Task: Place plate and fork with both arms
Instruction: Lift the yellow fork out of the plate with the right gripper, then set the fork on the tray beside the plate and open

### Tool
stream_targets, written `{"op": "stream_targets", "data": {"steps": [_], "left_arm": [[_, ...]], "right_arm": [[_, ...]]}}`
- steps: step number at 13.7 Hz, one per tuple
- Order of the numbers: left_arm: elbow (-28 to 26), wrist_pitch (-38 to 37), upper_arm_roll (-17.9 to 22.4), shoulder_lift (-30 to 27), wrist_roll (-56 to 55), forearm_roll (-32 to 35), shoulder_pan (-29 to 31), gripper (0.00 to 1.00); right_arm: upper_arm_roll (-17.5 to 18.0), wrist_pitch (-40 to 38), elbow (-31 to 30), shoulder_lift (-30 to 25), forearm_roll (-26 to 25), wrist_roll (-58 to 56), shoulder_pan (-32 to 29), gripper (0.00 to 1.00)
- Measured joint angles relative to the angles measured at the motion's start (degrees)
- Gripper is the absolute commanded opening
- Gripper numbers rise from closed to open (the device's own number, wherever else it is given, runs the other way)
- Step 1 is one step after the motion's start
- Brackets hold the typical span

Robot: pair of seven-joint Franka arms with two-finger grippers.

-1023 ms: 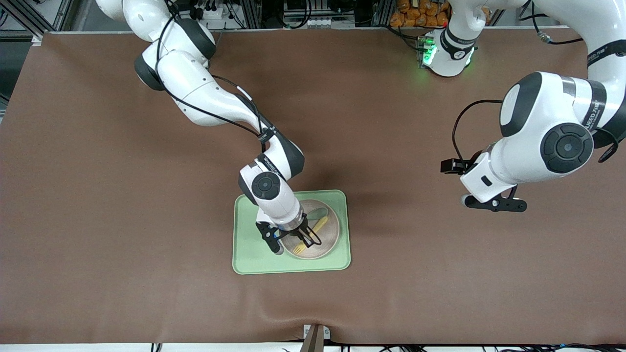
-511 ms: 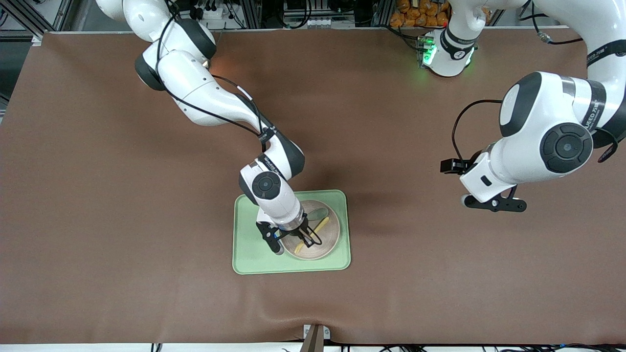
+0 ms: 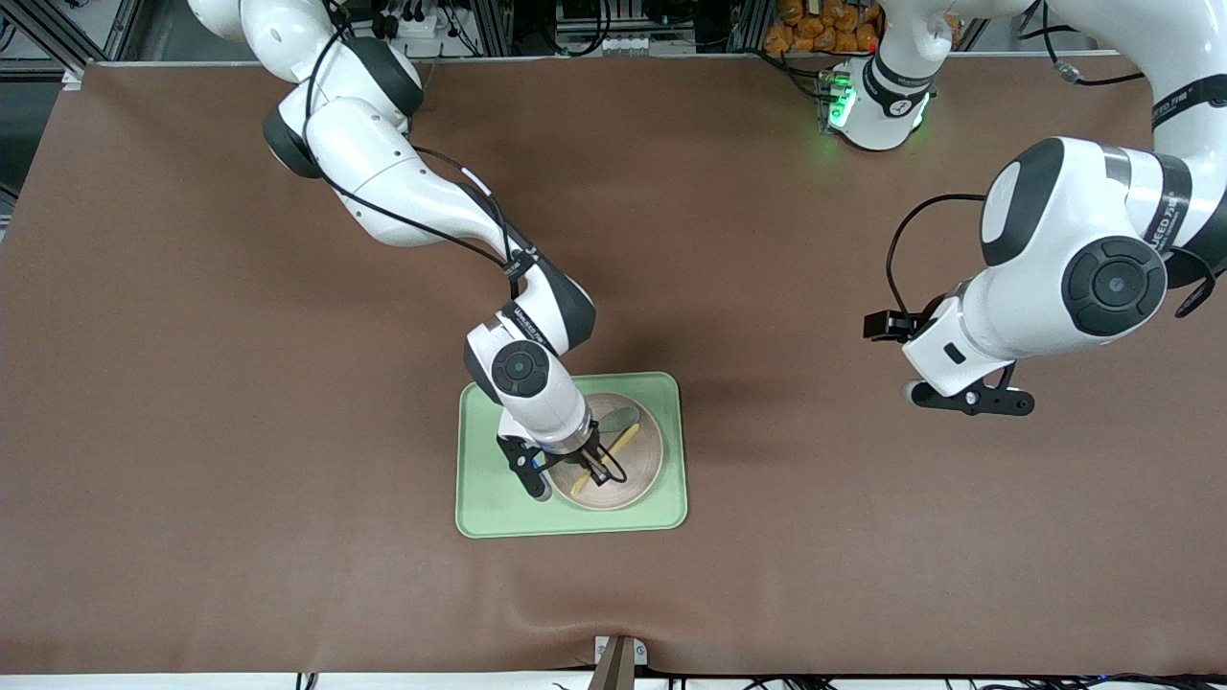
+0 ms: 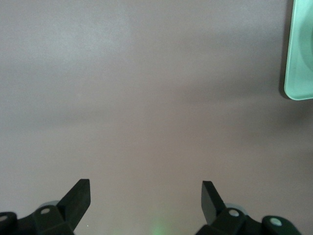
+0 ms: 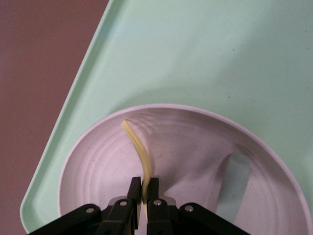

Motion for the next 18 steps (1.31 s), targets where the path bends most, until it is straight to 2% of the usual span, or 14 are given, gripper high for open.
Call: {"op": "stream_targets", "data": {"steps": [4,8,15,18], "left_arm": [[0.1,0.0,0.0,-0.01,-0.01,0.0,0.0,1.0],[0.13,0.0,-0.02,-0.01,-0.01,0.0,-0.03,1.0],[0.19,0.0,0.03,-0.02,-0.02,0.0,0.01,1.0],[0.2,0.0,0.06,-0.02,-0.06,0.0,0.0,1.0]], "right_arm": [[4.17,-5.09,1.3,-3.38,0.23,0.03,-3.18,0.0],[9.64,-11.47,1.4,-6.94,0.27,-3.78,-9.56,0.0],[10.84,-20.91,0.93,-7.19,0.34,-32.09,-14.49,0.0],[10.79,-25.09,0.22,-7.12,-1.38,-44.2,-15.45,0.0]]}}
